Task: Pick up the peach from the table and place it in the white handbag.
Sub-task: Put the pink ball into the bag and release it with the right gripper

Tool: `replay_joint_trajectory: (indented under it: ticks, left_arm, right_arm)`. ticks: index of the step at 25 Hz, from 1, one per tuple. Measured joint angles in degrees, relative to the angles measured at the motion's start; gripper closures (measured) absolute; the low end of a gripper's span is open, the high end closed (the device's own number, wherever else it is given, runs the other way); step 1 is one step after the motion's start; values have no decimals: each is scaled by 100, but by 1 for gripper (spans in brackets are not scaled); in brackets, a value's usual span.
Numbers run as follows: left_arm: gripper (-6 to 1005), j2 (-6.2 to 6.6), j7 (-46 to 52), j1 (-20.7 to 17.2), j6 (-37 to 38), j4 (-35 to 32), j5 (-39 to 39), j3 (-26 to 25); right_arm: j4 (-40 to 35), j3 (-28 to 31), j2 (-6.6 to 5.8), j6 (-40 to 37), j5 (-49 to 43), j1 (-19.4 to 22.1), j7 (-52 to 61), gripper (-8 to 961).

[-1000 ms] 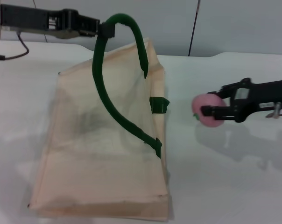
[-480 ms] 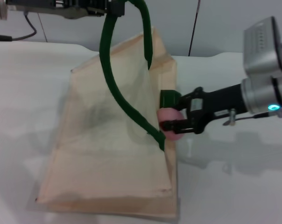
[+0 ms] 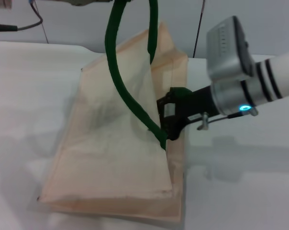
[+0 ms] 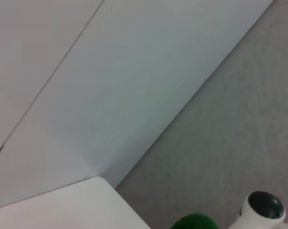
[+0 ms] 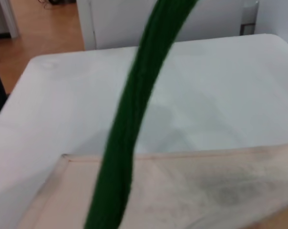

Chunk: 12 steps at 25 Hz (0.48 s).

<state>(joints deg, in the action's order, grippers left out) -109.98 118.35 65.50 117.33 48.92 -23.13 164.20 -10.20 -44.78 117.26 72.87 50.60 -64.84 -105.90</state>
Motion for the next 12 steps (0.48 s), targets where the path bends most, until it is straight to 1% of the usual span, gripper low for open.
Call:
replay_joint_trajectory:
  ticks: [3,5,11,12]
  left_arm:
    - [792,42,6,-2,-3,-177,-31,5]
    - [791,78,-8,-21,-11,-303,-34,7]
    - [785,147,-9,-185,-27,-354,-35,2]
    - [785,161,0,-218,-28,-355,-40,-1]
  right_arm:
    - [137,13,1,-297,2,-95,-31,513]
    - [143,22,-1,-334,2,-103,-42,514]
    - [56,50,-44,-173,3,-95,54,515]
    - [-74,59,-50,-18,3,-52,128,487]
